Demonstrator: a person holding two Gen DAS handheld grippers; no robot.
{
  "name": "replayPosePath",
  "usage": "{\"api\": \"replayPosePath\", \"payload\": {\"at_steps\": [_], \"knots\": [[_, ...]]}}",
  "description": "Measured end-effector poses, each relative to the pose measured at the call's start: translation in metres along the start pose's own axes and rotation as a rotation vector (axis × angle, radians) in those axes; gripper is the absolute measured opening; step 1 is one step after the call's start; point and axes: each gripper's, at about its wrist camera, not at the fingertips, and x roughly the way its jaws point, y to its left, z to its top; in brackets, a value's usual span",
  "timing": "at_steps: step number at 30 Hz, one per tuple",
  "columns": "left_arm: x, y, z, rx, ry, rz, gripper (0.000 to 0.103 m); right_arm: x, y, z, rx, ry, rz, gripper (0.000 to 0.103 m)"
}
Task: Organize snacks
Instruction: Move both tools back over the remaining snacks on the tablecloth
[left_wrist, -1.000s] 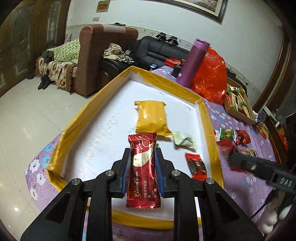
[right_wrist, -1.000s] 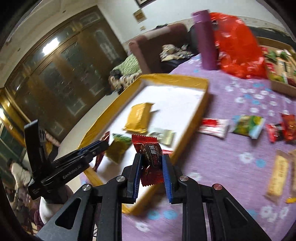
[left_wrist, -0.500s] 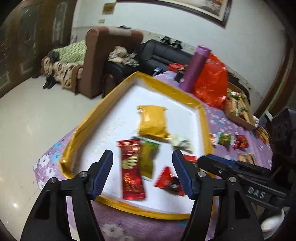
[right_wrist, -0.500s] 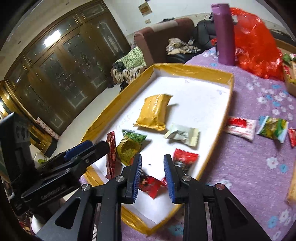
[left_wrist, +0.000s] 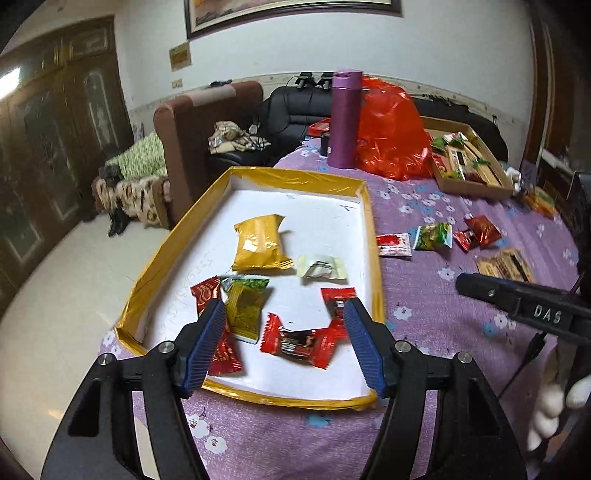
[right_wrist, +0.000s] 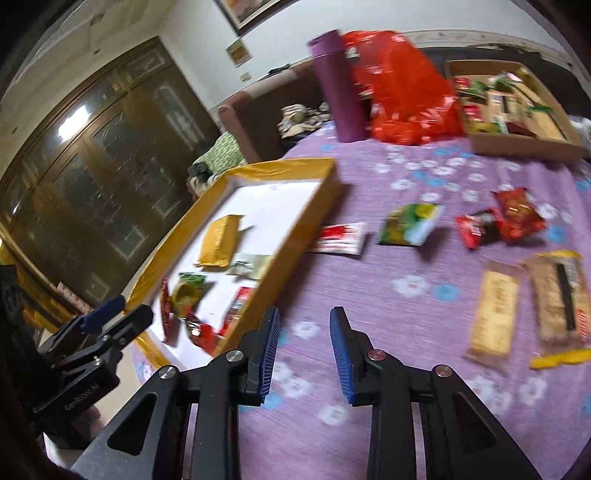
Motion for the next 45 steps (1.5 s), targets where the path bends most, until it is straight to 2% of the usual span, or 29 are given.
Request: {"api": "replayPosePath", "payload": {"at_steps": [8,14,29,34,41,43,45], "knots": [[-0.011,-0.032,0.000,0.069,-0.004,-0.008,0.066,-0.029,-0.050,-0.005,0.075,-0.049,-0.041,0.032],[-0.013,-0.045,-0.002,0.091,0.001,-0.018,0.066,-0.041,-0.074,-0.007,0.109,-0.073,-0.063,0.034],[0.004,-0.044,-0.005,0.078,0.046,-0.052,0.066,-0.044,-0.113,0.000,0.188,-0.089,-0.102,0.036],[0.010,-0.036,-0.004,0.043,0.061,-0.110,0.066,-0.050,-0.131,0.005,0.242,-0.102,-0.105,0.037],[0.018,-0.042,-0.005,0.042,0.087,-0.179,0.066,-0.028,-0.126,0.006,0.214,-0.031,-0.111,0.041],[0.017,-0.044,-0.001,0.044,0.083,-0.190,0.066,-0.015,-0.120,0.007,0.200,0.004,-0.130,0.042],[0.018,-0.047,0.006,0.045,0.086,-0.211,0.066,-0.001,-0.112,0.009,0.167,0.034,-0.190,0.043]]}}
